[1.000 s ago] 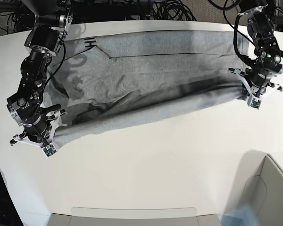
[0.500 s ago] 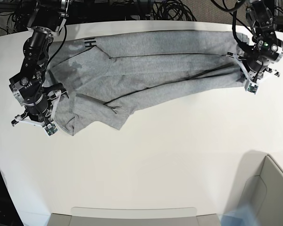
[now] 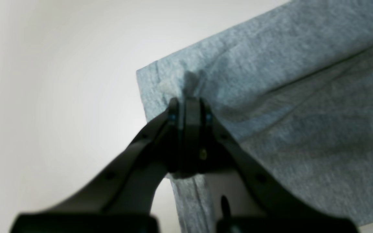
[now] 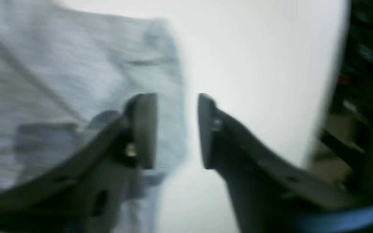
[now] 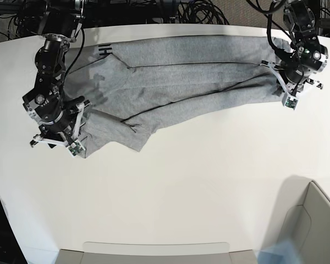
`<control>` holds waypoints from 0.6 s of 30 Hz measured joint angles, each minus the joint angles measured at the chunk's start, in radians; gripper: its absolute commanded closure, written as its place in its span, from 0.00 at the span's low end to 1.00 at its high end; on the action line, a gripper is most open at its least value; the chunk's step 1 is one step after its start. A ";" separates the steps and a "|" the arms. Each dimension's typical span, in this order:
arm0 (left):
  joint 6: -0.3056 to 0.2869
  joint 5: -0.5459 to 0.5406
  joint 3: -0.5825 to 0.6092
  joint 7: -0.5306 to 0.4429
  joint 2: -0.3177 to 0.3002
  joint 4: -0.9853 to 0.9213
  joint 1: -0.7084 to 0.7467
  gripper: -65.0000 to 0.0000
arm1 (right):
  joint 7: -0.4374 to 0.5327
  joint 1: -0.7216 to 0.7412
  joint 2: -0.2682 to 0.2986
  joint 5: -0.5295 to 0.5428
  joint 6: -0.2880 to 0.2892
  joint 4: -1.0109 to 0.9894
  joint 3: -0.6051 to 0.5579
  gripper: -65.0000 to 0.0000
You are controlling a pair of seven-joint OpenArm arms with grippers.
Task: Fold the T-shirt properly
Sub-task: 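Drag the held hem corners back toward the arms' bases with both grippers, then hold the hem corners and adjust the right gripper along the shirt edge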
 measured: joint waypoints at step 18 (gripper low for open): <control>0.000 0.000 0.001 0.000 0.001 0.000 -0.004 1.00 | -0.003 0.051 -0.035 0.088 0.000 -0.232 0.085 0.62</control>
